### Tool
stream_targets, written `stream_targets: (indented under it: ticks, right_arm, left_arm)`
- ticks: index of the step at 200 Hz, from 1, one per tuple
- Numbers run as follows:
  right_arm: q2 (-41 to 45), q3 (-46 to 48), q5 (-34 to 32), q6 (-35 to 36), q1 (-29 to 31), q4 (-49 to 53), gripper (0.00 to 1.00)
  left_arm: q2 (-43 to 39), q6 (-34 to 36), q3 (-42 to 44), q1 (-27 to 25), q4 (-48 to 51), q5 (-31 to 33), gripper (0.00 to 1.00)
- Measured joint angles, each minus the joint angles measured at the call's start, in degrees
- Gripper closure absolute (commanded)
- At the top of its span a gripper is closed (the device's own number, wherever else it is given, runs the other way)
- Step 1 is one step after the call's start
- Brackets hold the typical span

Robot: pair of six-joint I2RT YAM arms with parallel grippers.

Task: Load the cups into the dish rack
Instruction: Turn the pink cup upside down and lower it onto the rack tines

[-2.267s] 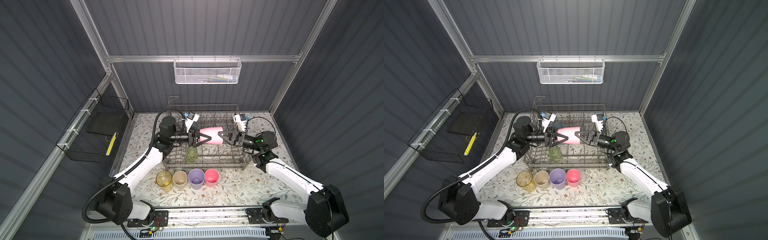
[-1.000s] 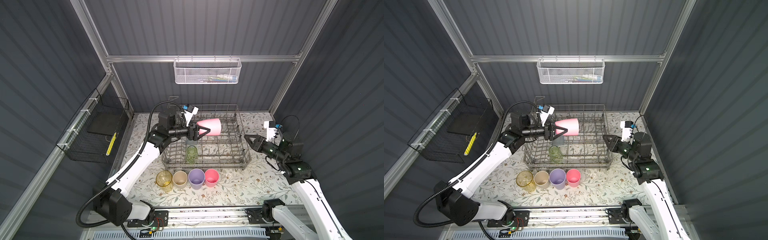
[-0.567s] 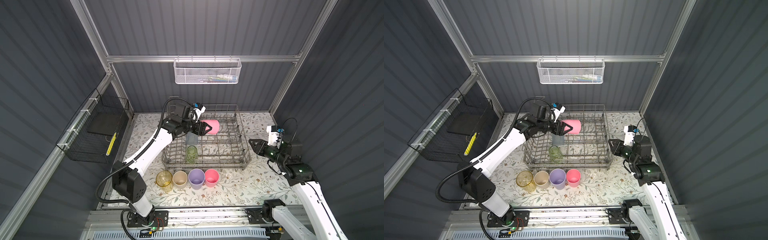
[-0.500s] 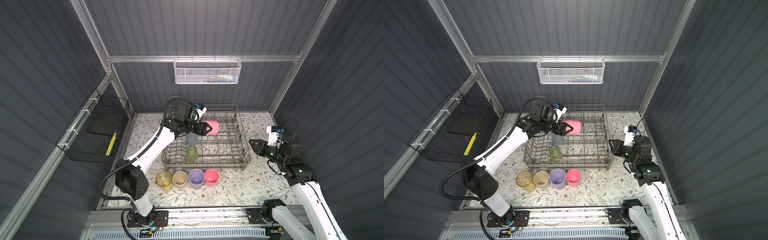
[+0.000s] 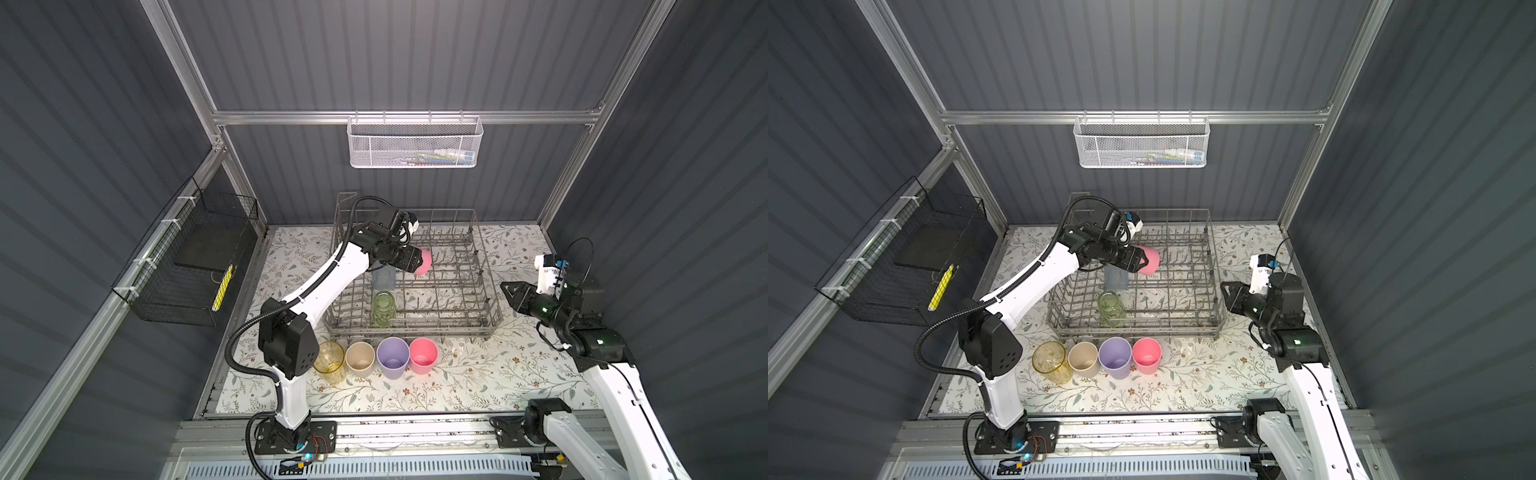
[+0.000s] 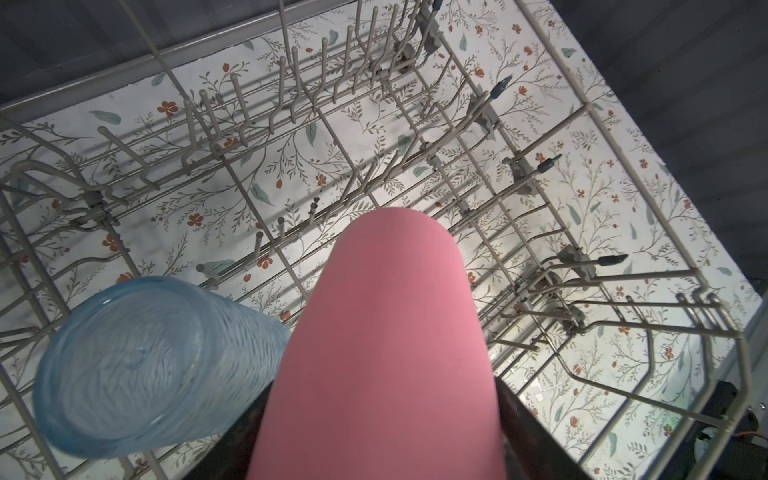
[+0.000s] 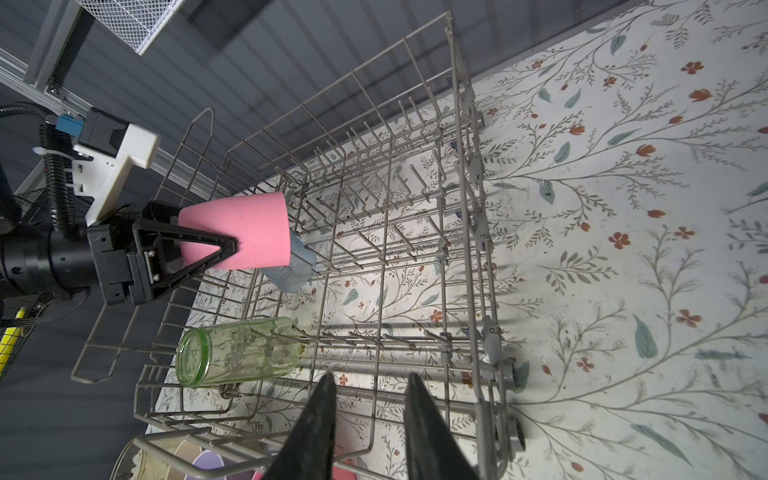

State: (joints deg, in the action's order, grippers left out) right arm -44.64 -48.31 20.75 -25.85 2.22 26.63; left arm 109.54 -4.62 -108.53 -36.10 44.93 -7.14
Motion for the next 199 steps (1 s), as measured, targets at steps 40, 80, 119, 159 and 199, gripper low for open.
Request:
stream_targets:
  ticks: [40, 80, 119, 159, 199]
  right_arm:
    - [-0.09, 0.44, 0.61, 0.24, -0.70, -0.02, 0.69]
    - [-0.13, 1.05, 1.11, 0.39, -1.20, -0.17, 0.69]
    - [-0.46, 1.29, 2.03, 0.39, -1.73, -0.28, 0.69]
    - [-0.68, 1.29, 2.89, 0.39, -2.14, -0.44, 0.69]
    - [-1.18, 1.29, 3.67, 0.39, -2.38, -0.50, 0.69]
  left_arm:
    - [2.67, 0.26, -1.88, -0.57, 1.92, 1.92, 0.38]
    - [5.05, 0.61, -4.46, -0.61, 3.02, 2.73, 0.39]
    - [7.96, 0.63, -7.04, -0.72, 3.93, 3.15, 0.40]
    - [10.84, 0.85, -9.90, -1.11, 4.87, 3.10, 0.41]
    - [13.33, 1.64, -13.18, -1.99, 6.97, 3.15, 0.41]
